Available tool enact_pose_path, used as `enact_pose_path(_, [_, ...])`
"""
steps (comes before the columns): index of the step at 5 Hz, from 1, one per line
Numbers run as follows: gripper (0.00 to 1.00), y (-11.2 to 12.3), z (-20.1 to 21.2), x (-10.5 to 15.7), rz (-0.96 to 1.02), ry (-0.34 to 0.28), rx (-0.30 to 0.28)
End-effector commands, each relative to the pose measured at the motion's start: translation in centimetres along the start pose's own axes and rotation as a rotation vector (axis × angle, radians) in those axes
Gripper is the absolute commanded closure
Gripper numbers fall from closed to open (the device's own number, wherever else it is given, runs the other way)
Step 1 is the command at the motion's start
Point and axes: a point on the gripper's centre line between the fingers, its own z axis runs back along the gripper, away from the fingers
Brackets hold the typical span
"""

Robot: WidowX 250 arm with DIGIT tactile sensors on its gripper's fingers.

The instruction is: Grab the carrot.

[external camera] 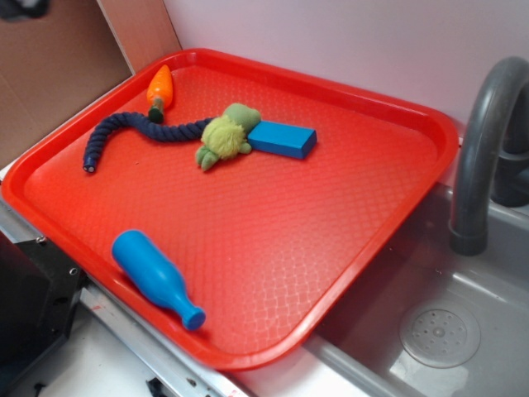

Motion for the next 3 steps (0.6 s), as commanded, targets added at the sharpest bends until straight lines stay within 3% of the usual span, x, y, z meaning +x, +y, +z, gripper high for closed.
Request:
enact_pose_path(1, [0.00, 2.7, -7.0, 5.6, 0.207, -0.133, 0.089])
enact_pose_path(3, [0.00, 5.5, -13.2, 8.7, 0.227, -0.097, 0.188])
